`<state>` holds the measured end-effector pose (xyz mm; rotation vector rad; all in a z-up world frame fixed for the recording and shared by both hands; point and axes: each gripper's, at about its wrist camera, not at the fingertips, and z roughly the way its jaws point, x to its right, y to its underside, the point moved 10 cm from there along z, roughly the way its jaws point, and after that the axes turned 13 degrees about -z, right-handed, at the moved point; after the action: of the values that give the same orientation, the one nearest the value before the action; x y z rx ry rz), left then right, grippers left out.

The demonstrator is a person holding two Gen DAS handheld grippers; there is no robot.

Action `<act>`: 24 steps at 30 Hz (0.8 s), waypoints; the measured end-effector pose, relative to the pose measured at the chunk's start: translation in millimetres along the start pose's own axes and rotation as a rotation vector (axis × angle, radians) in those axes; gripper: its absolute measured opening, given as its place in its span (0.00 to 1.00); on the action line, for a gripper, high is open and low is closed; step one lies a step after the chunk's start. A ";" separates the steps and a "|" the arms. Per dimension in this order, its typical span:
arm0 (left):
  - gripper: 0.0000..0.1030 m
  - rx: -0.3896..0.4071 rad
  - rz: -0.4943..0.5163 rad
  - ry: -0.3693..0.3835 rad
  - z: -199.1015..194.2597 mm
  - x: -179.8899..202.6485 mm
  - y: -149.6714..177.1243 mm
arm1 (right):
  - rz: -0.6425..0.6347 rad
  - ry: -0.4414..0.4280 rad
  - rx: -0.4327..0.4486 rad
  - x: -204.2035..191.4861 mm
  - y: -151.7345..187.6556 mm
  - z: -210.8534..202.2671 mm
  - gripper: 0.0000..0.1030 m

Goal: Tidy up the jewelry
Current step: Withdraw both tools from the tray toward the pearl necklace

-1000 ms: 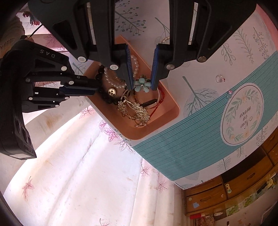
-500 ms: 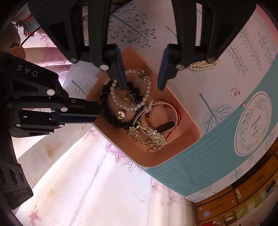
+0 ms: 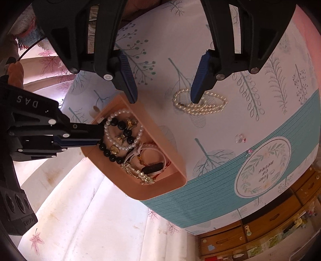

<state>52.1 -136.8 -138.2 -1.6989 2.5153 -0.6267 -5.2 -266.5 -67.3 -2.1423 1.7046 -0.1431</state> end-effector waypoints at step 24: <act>0.50 0.008 -0.292 -0.098 -16.9 -137.0 48.3 | -0.286 -0.107 -0.063 -111.5 -41.7 53.0 0.21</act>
<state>59.8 6.7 -165.3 -2.0592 2.2158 -0.5518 21.8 -139.8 -82.3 -2.3860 1.3542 -0.0526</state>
